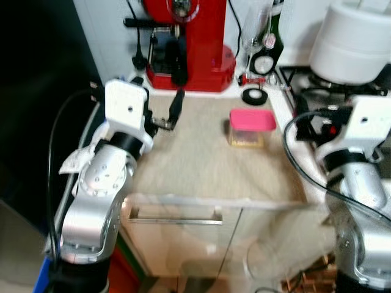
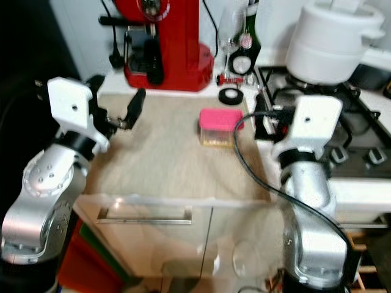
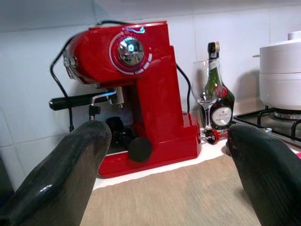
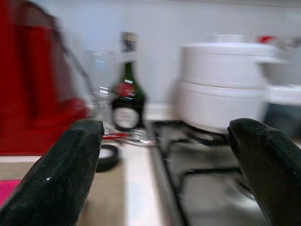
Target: Restocking fridge
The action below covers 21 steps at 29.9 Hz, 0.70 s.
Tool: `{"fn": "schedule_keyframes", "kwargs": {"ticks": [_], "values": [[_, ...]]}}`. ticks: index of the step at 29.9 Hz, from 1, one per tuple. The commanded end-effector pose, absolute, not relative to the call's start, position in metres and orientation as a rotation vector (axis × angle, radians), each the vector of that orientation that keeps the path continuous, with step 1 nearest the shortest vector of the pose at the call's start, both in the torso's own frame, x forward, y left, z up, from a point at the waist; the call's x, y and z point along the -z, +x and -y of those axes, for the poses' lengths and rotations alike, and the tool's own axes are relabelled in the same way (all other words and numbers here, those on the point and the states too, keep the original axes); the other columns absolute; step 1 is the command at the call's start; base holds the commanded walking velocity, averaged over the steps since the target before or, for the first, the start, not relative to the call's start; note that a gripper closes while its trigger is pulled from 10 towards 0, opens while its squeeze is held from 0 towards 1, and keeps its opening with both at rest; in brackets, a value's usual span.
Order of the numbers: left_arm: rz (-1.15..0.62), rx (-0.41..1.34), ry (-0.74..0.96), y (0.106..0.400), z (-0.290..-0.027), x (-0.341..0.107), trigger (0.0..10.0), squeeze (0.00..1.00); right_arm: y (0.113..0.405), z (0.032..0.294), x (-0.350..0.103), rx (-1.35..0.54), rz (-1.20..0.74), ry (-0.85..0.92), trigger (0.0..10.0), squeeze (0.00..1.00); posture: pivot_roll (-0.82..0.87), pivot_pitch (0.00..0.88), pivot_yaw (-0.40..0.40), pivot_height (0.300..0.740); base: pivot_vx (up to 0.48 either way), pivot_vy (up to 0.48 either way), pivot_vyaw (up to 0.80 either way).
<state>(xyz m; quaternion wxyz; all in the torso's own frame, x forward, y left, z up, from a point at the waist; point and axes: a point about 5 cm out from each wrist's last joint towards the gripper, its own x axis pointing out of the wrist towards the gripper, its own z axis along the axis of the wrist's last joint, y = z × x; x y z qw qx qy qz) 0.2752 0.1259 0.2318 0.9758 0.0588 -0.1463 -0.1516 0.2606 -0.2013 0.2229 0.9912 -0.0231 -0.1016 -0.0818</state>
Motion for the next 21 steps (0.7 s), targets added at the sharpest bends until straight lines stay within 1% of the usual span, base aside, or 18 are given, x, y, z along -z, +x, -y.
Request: {"fn": "schedule_keyframes", "kwargs": {"ticks": [1,3,4,5,7,9,11,12,13,14,16,18,20,21], "values": [[0.291,0.311,0.118,0.278,-0.126,-0.233,10.0,0.0,0.266,0.204,-0.219,0.144,0.169,-0.021,10.0,0.0,-0.05,0.0,0.033,0.74,0.0,0.0,0.0],[0.272,0.32,0.104,0.281,-0.126,-0.23,10.0,0.0,0.278,0.213,-0.213,0.084,0.122,-0.009,10.0,0.0,-0.05,0.0,0.044,0.74,0.0,0.0,0.0],[0.266,0.322,0.101,0.283,-0.126,-0.229,10.0,0.0,0.283,0.215,-0.211,0.022,0.104,0.011,10.0,0.0,-0.05,0.0,0.046,0.74,0.0,0.0,0.0],[0.262,0.322,0.099,0.284,-0.127,-0.229,10.0,0.0,0.284,0.215,-0.211,-0.058,0.103,0.016,10.0,0.0,-0.05,0.0,0.046,0.74,0.0,0.0,0.0],[0.26,0.321,0.098,0.285,-0.128,-0.229,10.0,0.0,0.284,0.216,-0.212,-0.093,0.108,0.009,10.0,0.0,-0.05,0.0,0.053,0.74,0.0,0.0,0.0],[0.254,0.326,0.093,0.288,-0.13,-0.229,10.0,0.0,0.287,0.228,-0.209,-0.234,0.042,0.009,10.0,0.0,-0.05,0.004,0.056,0.74,0.0,0.0,0.0],[0.253,0.328,0.093,0.289,-0.13,-0.229,10.0,0.0,0.287,0.229,-0.208,-0.265,0.024,0.004,10.0,0.0,-0.05,0.005,0.057,0.74,0.0,0.0,0.0],[0.253,0.327,0.091,0.291,-0.131,-0.23,10.0,0.0,0.288,0.231,-0.209,-0.337,0.001,-0.032,10.0,0.0,-0.05,0.008,0.059,0.74,0.0,0.0,0.0],[0.253,0.327,0.091,0.291,-0.131,-0.23,10.0,0.0,0.288,0.231,-0.209,-0.337,0.001,-0.032,10.0,0.0,-0.05,0.008,0.059,0.74,0.0,0.0,0.0],[0.253,0.329,0.084,0.292,-0.13,-0.23,10.0,0.0,0.292,0.234,-0.207,-0.399,-0.027,-0.071,10.0,0.0,-0.05,0.01,0.057,0.74,0.0,0.0,0.0],[0.254,0.33,0.081,0.292,-0.13,-0.23,10.0,0.0,0.294,0.236,-0.207,-0.413,-0.036,-0.081,10.0,0.0,-0.05,0.01,0.057,0.74,0.0,0.0,0.0],[0.255,0.335,0.07,0.293,-0.128,-0.23,10.0,0.0,0.296,0.239,-0.205,-0.485,-0.057,-0.088,10.0,0.0,-0.05,0.011,0.052,0.74,0.0,0.0,0.0],[0.256,0.337,0.069,0.293,-0.128,-0.23,10.0,0.0,0.299,0.242,-0.205,-0.505,-0.068,-0.091,10.0,0.0,-0.05,0.011,0.052,0.74,0.0,0.0,0.0],[0.258,0.337,0.067,0.294,-0.128,-0.231,10.0,0.0,0.304,0.244,-0.205,-0.573,-0.091,-0.106,10.0,0.0,-0.05,0.012,0.05,0.74,0.0,0.0,0.0]]}}
